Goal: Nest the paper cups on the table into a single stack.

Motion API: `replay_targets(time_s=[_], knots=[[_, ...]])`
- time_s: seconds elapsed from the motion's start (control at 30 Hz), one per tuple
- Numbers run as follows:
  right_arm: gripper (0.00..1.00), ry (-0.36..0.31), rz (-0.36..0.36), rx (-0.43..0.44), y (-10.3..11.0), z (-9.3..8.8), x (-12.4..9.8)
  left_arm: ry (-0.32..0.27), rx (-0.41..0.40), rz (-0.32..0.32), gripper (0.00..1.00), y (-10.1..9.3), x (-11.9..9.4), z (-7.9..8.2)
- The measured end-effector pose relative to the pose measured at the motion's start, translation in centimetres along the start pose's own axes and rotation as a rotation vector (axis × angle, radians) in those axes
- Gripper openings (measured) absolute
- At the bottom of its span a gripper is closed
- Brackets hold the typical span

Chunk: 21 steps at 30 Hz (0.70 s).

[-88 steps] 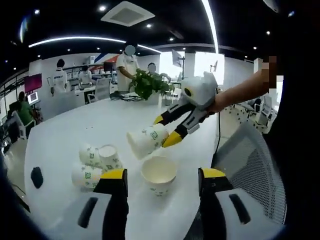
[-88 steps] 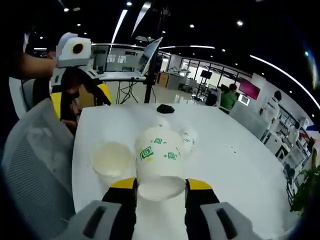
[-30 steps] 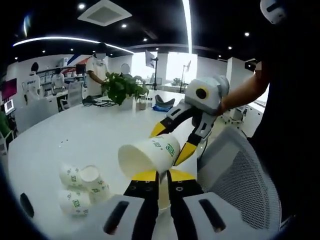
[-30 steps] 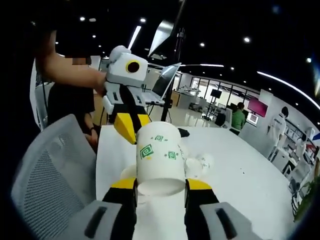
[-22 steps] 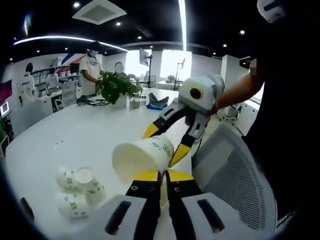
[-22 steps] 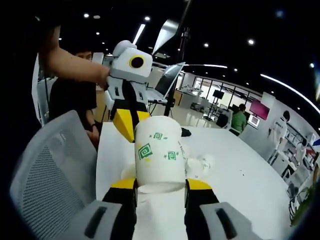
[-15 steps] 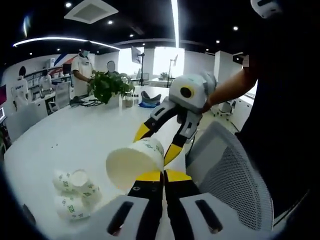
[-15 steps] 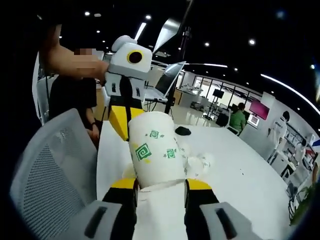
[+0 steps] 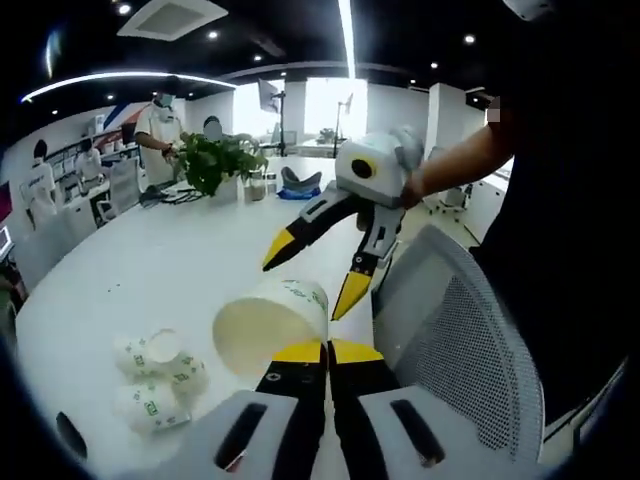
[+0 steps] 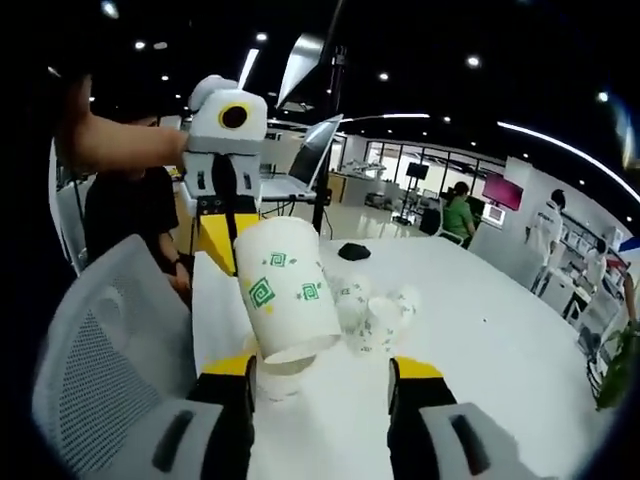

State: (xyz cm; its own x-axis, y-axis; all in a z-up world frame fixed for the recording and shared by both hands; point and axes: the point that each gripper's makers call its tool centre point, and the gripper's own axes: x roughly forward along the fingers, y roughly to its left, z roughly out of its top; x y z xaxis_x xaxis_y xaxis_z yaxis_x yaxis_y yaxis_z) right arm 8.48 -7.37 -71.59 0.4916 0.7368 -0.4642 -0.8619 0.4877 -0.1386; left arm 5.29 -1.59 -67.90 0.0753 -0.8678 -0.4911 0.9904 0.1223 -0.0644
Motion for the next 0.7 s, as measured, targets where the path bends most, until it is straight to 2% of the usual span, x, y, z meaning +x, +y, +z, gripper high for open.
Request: replay_targets(time_s=[0.57,0.7], knots=[[0.73,0.013,-0.053,0.128,0.1,-2.5,-0.8,0.139,0.065,-0.018,0.0,-0.1,-0.6,-1.6],[0.81,0.011,-0.08,0.168,0.1,-3.2,-1.1,0.165,0.073,-0.017,0.0,0.0,-0.9,-2.0]])
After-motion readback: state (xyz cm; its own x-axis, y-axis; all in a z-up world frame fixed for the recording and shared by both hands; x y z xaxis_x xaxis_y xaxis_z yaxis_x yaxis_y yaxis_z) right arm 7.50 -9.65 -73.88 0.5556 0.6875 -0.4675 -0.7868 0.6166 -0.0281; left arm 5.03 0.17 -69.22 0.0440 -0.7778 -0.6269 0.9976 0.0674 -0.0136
